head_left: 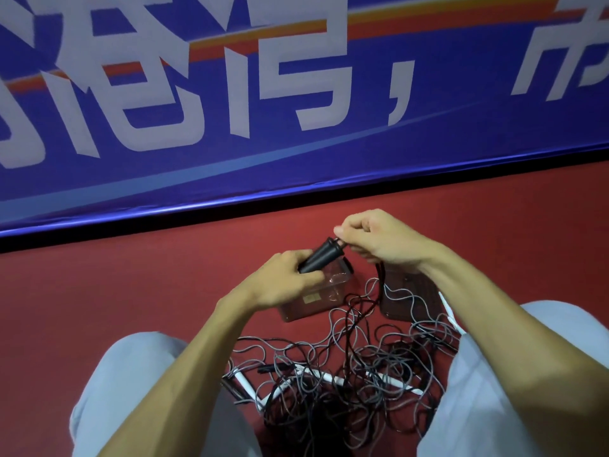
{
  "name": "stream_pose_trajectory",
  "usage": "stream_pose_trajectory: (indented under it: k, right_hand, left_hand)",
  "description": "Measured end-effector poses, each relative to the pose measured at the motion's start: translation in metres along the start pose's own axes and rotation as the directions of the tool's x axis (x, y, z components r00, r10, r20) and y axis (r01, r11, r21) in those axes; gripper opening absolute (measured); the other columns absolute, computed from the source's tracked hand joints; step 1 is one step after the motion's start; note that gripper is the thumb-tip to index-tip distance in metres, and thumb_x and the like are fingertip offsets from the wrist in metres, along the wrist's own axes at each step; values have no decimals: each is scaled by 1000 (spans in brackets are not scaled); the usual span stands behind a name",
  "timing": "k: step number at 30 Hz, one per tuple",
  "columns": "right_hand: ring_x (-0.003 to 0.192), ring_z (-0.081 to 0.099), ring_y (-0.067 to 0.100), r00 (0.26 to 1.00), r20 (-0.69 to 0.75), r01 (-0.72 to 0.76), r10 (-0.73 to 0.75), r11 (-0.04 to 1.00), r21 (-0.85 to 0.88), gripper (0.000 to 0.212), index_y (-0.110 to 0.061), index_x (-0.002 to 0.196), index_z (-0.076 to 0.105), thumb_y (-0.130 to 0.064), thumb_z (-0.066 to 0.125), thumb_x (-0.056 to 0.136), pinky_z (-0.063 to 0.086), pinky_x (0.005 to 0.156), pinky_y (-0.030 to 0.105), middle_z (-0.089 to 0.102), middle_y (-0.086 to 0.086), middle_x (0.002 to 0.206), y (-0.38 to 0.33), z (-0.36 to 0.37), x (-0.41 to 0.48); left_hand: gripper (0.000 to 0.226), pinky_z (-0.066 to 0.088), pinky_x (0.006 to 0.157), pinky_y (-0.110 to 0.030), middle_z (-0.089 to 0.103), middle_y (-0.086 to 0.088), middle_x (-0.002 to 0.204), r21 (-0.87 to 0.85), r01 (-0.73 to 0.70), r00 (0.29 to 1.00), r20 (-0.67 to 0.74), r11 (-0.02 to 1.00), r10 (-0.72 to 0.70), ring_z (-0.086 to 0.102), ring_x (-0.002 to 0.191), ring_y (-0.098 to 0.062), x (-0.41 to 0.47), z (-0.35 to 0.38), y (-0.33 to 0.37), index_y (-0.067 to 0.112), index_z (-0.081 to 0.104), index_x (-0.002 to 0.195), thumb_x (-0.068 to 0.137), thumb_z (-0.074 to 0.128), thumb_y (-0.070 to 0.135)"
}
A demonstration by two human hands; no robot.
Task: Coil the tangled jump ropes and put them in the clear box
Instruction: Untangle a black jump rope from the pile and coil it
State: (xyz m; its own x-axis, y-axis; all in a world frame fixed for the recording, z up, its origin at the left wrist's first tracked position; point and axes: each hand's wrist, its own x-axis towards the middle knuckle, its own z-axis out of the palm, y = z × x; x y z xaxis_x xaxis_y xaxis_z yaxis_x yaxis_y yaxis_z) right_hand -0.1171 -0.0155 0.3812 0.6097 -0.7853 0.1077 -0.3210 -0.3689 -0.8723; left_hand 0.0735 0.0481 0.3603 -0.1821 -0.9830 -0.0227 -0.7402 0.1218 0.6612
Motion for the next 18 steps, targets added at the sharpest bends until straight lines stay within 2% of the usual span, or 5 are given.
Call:
stream_pose_trajectory:
  k: [4, 10, 12, 15, 18]
  right_hand:
    - [46, 32, 11, 931, -362, 4, 44, 992, 130, 34, -17, 69, 54, -30, 50, 99, 24, 41, 21, 37, -6, 53, -1, -3, 7]
    - [38, 34, 8, 870, -490, 54, 56, 977, 207, 34, -15, 71, 51, -36, 52, 97, 26, 38, 20, 38, -7, 48, 0, 2, 7]
    - [39, 33, 10, 872, -485, 97, 72, 944, 315, 34, -12, 76, 51, -38, 50, 98, 24, 37, 20, 38, -1, 52, -5, 7, 7]
    - [39, 37, 14, 903, -415, 100, 109, 887, 451, 44, -13, 75, 50, -48, 41, 99, 26, 37, 19, 43, 1, 50, -13, 9, 5]
    - [42, 51, 22, 984, -142, -36, 108, 899, 436, 57, -9, 70, 50, -55, 32, 98, 41, 42, 24, 51, 8, 47, -16, 12, 1]
  left_hand:
    - [26, 45, 55, -38, 52, 3, 66, -113, -14, 995, -102, 993, 3, 48, 52, -14, 3, 4, 2, 21, 54, 93, 70, 58, 32]
    - [12, 49, 53, -31, 57, 4, 64, -105, -40, 934, -357, 994, 0, 50, 50, -9, 1, 17, 9, 28, 56, 81, 82, 65, 20]
    - [11, 42, 44, -21, 53, 7, 58, -102, -43, 913, -407, 994, -2, 45, 43, -4, 1, 18, 11, 25, 56, 80, 83, 65, 18]
    - [6, 39, 45, -24, 49, 9, 53, -195, -13, 895, -439, 981, -75, 44, 44, -10, 5, 17, 11, 21, 60, 81, 83, 66, 19]
    - [18, 28, 40, -22, 42, 9, 50, -547, -40, 878, -419, 836, -233, 33, 38, -10, 8, 11, 11, 18, 54, 75, 87, 67, 22]
